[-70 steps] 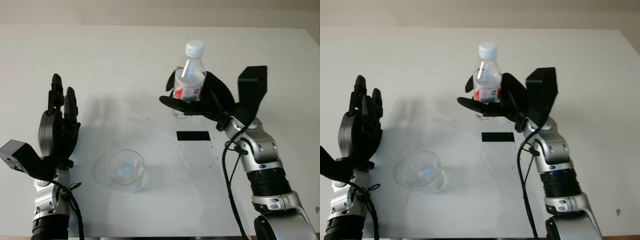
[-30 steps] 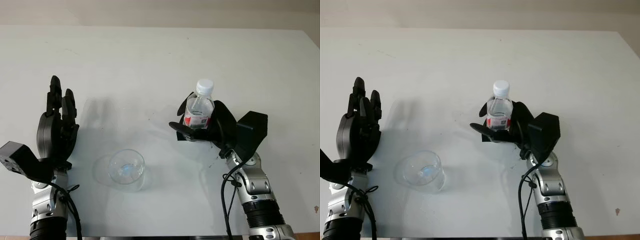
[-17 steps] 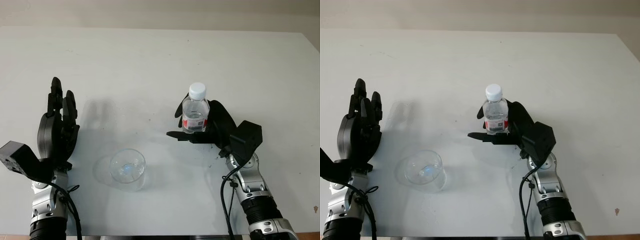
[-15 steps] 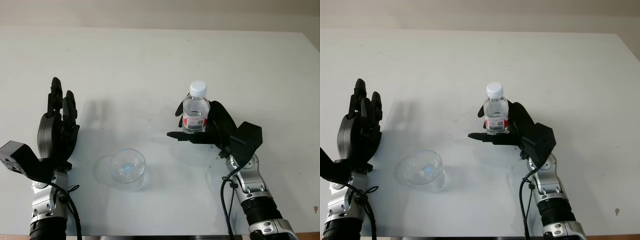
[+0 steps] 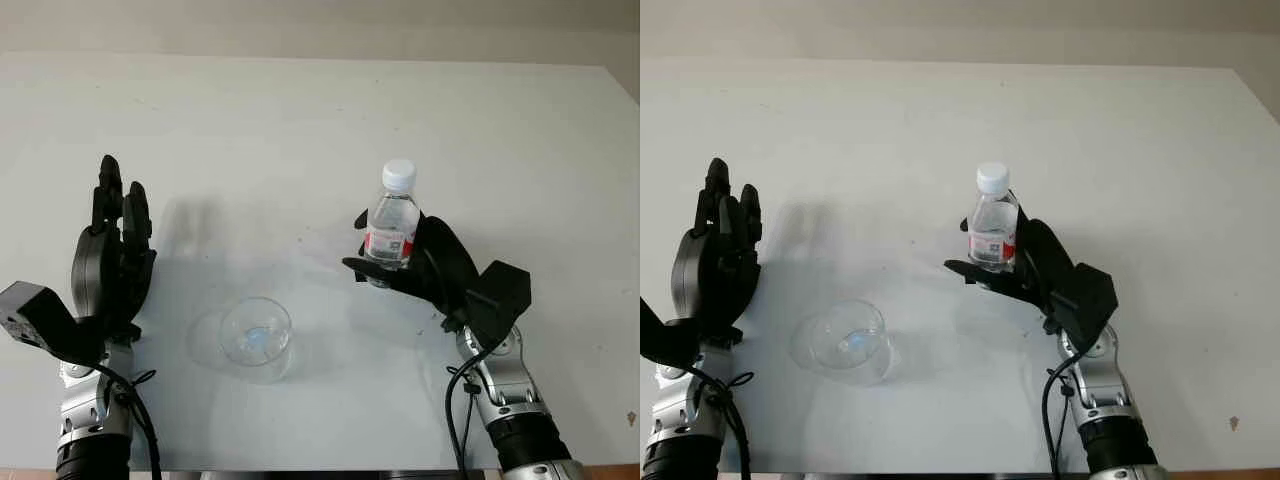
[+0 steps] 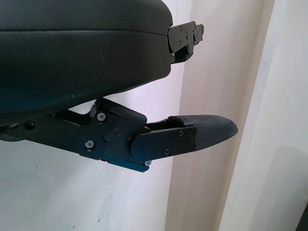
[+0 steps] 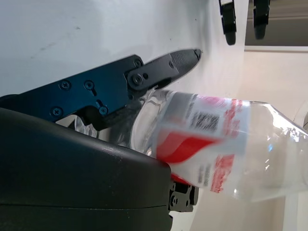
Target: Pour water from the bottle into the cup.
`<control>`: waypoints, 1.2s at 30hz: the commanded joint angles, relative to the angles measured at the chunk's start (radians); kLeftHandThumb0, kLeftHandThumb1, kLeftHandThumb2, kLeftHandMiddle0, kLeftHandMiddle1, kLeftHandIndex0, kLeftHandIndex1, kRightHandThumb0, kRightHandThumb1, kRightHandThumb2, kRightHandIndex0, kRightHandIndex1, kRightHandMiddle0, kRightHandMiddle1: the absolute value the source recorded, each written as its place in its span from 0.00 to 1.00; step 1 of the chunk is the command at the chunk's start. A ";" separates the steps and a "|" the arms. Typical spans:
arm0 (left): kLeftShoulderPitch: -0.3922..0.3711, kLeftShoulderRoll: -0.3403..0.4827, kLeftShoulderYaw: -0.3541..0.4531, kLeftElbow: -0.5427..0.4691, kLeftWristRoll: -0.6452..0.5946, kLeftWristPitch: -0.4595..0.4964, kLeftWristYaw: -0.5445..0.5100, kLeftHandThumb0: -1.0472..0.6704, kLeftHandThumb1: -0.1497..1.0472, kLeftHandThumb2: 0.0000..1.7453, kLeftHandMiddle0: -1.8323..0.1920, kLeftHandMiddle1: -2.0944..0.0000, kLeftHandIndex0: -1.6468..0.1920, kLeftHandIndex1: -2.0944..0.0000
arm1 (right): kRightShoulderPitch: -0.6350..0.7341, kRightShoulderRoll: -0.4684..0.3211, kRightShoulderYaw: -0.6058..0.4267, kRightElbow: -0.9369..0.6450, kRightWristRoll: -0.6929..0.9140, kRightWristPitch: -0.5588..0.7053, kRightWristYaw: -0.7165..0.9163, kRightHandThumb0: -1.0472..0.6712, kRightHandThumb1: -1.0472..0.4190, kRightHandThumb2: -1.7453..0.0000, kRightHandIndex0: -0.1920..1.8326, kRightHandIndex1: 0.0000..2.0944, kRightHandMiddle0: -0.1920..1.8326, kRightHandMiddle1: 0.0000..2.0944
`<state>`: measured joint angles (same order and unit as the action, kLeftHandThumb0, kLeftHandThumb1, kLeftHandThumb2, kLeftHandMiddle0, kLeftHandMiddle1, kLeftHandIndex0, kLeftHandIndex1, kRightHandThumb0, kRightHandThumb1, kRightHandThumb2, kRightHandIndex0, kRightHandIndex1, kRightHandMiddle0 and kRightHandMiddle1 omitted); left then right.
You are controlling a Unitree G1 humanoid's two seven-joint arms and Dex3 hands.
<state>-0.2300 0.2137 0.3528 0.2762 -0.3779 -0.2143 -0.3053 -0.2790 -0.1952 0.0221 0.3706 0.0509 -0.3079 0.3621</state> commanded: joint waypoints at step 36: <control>-0.003 0.007 0.002 0.039 -0.003 -0.013 -0.009 0.17 1.00 0.30 0.98 0.97 0.99 0.97 | -0.008 -0.101 -0.085 0.035 0.102 -0.164 0.140 0.08 0.08 0.97 0.00 0.00 0.00 0.00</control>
<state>-0.2400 0.2197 0.3537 0.2996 -0.3778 -0.2265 -0.3073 -0.3020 -0.2877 -0.0574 0.4323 0.1393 -0.4599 0.4914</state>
